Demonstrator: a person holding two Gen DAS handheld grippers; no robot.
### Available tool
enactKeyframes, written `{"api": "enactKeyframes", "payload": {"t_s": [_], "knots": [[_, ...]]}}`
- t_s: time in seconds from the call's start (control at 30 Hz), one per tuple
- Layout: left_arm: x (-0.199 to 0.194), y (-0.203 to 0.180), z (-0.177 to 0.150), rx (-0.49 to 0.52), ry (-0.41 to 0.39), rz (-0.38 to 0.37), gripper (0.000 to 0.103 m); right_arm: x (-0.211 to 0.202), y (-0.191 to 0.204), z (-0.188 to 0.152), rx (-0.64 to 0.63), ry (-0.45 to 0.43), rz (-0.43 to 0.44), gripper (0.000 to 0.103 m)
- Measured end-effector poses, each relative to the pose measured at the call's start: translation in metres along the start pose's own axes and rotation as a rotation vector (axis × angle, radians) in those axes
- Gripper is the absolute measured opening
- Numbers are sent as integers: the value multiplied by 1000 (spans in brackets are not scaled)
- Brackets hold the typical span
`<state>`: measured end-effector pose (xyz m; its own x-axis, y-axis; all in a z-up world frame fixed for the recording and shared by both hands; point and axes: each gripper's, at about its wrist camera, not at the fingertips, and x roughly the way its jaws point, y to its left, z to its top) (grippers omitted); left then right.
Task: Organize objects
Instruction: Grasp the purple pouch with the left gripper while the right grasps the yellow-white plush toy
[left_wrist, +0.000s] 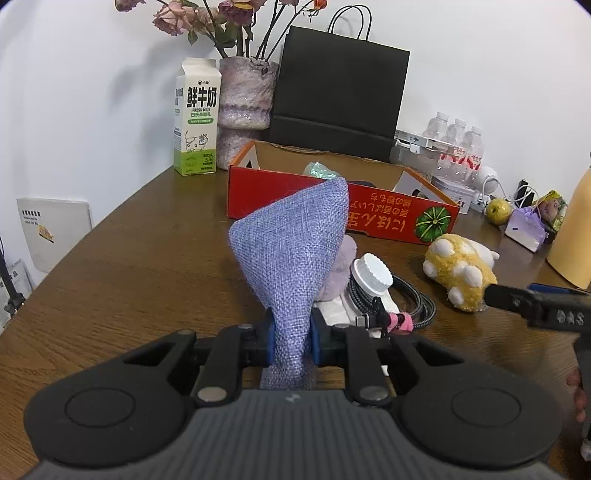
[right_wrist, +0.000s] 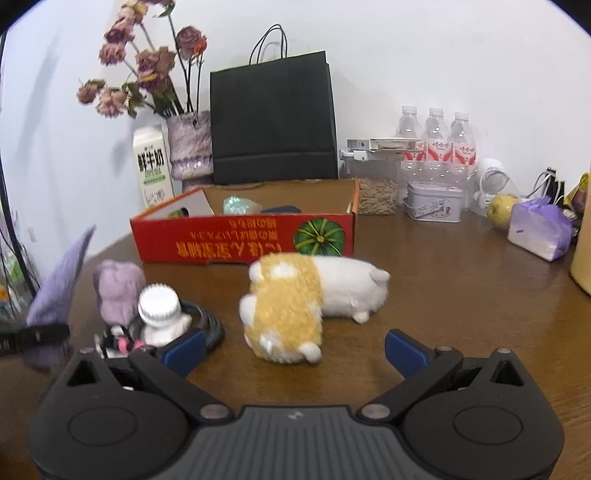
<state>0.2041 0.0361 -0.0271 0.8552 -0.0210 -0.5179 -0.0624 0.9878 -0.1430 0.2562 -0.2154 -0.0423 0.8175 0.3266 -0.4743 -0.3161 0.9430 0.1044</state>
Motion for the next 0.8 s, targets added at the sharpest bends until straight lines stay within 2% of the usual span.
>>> {"api": "enactKeyframes", "payload": {"t_s": [0.2,0.43,0.5,0.57,0.63,0.8], "knots": [[-2,2,0,-8,1,-28,19,30,10,17,1,54,-48,103],[-3,2,0,-6,-1,-51,19,59,15,24,4,101,-95,96],[-3,1,-1,-4,0,-51,19,65,14,23,11,110,-103,84],[-3,1,-1,-4,-1,-51,19,69,14,21,10,115,-122,62],[-2,1,0,-5,-2,-52,19,70,14,20,22,124,-112,52],[0,3,0,-16,7,-54,19,60,17,16,3,104,-75,50]]}}
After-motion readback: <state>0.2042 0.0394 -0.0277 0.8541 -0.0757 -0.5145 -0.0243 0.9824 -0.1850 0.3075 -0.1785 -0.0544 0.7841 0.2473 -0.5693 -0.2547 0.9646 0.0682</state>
